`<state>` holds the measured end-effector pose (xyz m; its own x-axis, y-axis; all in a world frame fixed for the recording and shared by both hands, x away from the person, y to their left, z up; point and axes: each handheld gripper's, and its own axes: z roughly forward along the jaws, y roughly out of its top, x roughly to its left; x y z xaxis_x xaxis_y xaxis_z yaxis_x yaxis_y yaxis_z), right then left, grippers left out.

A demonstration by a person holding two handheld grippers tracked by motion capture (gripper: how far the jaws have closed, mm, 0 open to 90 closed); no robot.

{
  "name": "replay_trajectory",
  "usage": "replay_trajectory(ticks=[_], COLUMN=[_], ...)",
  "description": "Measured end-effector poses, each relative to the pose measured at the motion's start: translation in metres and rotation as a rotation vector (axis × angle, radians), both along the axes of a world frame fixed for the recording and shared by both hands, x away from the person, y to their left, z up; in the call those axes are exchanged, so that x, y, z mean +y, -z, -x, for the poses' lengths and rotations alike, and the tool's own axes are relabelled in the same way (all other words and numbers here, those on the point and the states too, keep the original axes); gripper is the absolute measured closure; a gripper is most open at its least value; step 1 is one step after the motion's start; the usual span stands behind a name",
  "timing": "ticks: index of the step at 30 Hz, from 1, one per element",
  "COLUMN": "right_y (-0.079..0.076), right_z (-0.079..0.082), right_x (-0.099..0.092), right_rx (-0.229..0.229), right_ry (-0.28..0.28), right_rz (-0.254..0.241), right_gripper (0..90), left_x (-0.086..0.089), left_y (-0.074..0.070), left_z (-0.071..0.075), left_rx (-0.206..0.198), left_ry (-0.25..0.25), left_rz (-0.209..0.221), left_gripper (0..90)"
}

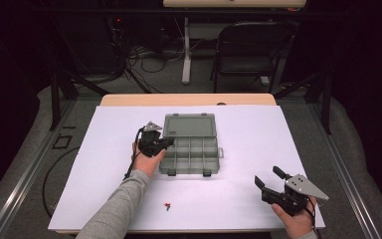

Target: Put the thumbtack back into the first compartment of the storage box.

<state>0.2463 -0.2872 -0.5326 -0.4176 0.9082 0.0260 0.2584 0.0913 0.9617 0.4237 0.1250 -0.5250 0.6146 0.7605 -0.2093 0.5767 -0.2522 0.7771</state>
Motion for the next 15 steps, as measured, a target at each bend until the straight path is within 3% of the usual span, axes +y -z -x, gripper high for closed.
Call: replay_trajectory(ticks=[12, 15], right_y=[0.0004, 0.0005], right_z=[-0.0003, -0.0004], right_x=[0.0004, 0.0006], right_rx=[0.002, 0.005], right_ry=[-0.001, -0.003], right_rz=[-0.002, -0.002], right_gripper=[24.4, 24.5], left_x=[0.0010, 0.0014], left_y=[0.0021, 0.0024], left_z=[-0.0001, 0.0000], left_rx=[0.004, 0.016], left_ry=[-0.006, -0.007], left_rz=[-0.038, -0.029], left_gripper=[90.0, 90.0])
